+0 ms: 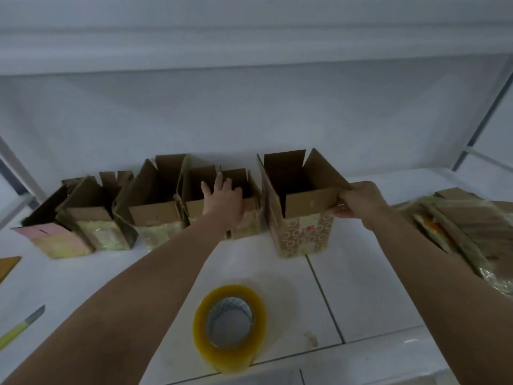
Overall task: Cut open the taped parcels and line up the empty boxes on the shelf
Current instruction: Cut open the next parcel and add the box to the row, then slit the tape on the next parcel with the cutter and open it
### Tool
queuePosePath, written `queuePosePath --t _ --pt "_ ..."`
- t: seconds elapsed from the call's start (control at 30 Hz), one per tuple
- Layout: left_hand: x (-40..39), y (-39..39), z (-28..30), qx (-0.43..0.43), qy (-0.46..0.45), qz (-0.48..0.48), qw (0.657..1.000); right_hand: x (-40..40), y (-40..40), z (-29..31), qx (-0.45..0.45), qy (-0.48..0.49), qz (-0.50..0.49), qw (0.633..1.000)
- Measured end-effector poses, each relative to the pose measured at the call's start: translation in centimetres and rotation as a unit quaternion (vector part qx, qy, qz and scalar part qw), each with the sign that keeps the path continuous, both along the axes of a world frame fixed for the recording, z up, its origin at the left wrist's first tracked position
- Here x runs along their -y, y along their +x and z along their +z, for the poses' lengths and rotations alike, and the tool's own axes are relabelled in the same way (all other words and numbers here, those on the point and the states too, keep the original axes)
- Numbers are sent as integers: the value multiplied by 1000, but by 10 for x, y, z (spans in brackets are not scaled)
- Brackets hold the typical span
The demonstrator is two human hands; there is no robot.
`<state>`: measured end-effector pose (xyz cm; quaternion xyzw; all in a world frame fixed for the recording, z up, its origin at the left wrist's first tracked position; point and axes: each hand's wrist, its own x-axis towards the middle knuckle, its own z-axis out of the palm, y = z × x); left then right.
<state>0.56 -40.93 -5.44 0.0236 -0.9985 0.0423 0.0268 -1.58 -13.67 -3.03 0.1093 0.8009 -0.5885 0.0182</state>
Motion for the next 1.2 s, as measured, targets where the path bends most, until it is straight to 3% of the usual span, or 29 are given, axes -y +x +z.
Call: queuePosePath --t 0.23,0.83,0.97,1.07,1.13,1.2 --pt "19 -10 -10 -2 35 26 999 25 -29 -8 6 -25 -24 999" --pt "20 1 -10 -26 61 31 997 54 -40 -11 12 -127 120 985" --pt "17 12 -5 -54 62 16 997 52 -32 -11 3 23 121 992" --pt "12 19 0 -83 78 -5 993 45 -18 -9 -55 167 130 976" --pt "4 24 4 -100 90 -33 990 35 -3 -7 -113 281 149 942" --pt "-11 27 8 -118 87 -75 986 21 15 -5 -162 416 155 881"
